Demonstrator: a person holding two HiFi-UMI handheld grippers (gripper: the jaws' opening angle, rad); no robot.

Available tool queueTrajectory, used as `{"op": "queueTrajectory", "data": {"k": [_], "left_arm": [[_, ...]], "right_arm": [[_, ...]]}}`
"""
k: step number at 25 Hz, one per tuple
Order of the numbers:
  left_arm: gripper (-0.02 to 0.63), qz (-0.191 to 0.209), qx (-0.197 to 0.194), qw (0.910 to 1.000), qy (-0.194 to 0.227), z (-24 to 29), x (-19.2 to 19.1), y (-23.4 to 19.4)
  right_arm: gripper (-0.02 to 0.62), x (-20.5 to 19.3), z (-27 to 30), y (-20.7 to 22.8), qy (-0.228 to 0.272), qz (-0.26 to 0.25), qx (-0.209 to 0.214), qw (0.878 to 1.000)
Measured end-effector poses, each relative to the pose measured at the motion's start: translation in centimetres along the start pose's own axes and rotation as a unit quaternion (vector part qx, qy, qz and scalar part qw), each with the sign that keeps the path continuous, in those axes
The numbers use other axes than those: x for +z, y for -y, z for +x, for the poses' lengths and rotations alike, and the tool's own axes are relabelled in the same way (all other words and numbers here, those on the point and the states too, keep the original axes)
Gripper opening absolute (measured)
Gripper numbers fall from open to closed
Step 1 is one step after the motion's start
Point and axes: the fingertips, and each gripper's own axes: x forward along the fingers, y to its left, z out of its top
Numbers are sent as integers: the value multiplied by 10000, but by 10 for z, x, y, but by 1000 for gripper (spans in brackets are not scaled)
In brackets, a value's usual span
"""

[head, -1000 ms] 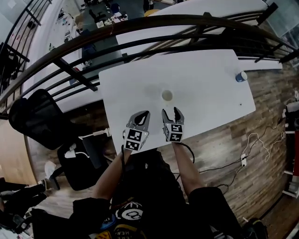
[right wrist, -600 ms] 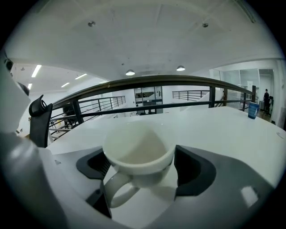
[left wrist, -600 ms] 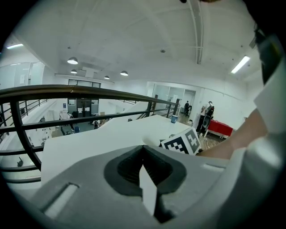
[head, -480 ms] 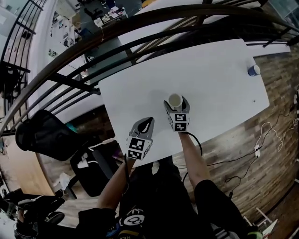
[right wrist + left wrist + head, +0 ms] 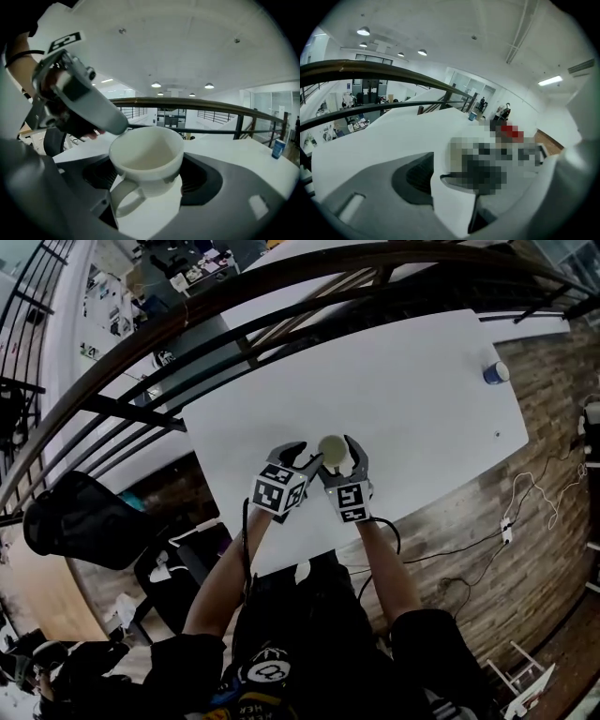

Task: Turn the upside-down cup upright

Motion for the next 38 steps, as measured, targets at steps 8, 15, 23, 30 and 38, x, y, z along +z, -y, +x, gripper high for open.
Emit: {"op": "queueTrajectory", "data": {"k": [8, 15, 23, 30, 38], "left_arm": [[89, -111, 145, 9985, -518, 10, 1, 14], [38, -1018, -221, 9943, -242, 4, 3, 13], [38, -1047, -523, 9893, 867, -28, 45, -2], [40, -481, -670, 9849, 1523, -42, 57, 10], [40, 680, -842, 9836, 1444, -38, 51, 38]], "right_arm": [[396, 31, -32, -20, -324, -1512, -153, 9878], [399, 41, -51, -29, -288, -1942, -81, 9805], [389, 79, -90, -4, 1212, 3559, 2210, 8999], [407, 86, -65, 20, 1396, 6917, 4014, 5840], [396, 104, -55, -8, 1080, 6955, 4340, 5624]]}}
